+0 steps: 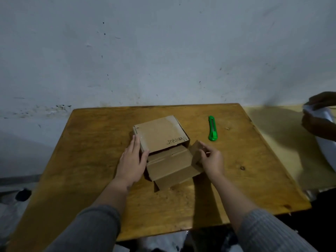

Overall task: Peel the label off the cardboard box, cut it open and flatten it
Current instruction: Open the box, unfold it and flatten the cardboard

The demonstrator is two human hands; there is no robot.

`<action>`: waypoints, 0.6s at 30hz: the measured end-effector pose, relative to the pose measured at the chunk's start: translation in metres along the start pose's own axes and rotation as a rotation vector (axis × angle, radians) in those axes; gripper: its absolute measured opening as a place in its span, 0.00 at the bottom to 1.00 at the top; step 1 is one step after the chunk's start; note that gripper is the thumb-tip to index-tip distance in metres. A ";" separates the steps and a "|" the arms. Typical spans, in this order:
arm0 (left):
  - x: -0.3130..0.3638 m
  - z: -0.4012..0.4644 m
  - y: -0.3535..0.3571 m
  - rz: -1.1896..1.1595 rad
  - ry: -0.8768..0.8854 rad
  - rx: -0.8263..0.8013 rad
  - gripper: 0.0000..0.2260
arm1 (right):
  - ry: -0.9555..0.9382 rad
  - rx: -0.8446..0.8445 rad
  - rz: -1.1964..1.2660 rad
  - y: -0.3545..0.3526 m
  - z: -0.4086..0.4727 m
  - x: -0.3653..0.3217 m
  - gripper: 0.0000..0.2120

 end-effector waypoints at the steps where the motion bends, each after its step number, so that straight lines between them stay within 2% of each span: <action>1: 0.001 -0.006 0.000 -0.036 0.002 -0.023 0.30 | 0.009 0.004 0.018 -0.004 -0.008 0.005 0.16; 7: 0.002 -0.038 0.004 -0.132 0.015 -0.071 0.25 | 0.093 -0.019 0.028 -0.023 -0.056 0.035 0.13; 11: 0.000 -0.055 0.007 -0.172 -0.010 -0.055 0.24 | 0.115 -0.014 -0.119 -0.030 -0.082 0.050 0.13; 14: 0.000 -0.060 0.009 -0.159 -0.023 -0.058 0.23 | -0.031 -0.043 -0.300 -0.037 -0.089 0.050 0.19; 18: 0.001 -0.061 0.010 -0.133 -0.031 -0.057 0.23 | -0.321 -0.158 -0.189 -0.038 -0.087 0.022 0.23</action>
Point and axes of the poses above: each hand's wrist, its own z-axis towards the middle knuckle, its own y-axis out of the palm, x = y × z, the point moved 3 cm from there along z, towards the middle knuckle, and after that the axes turned 3 degrees about -x, right-handed, at the moved point
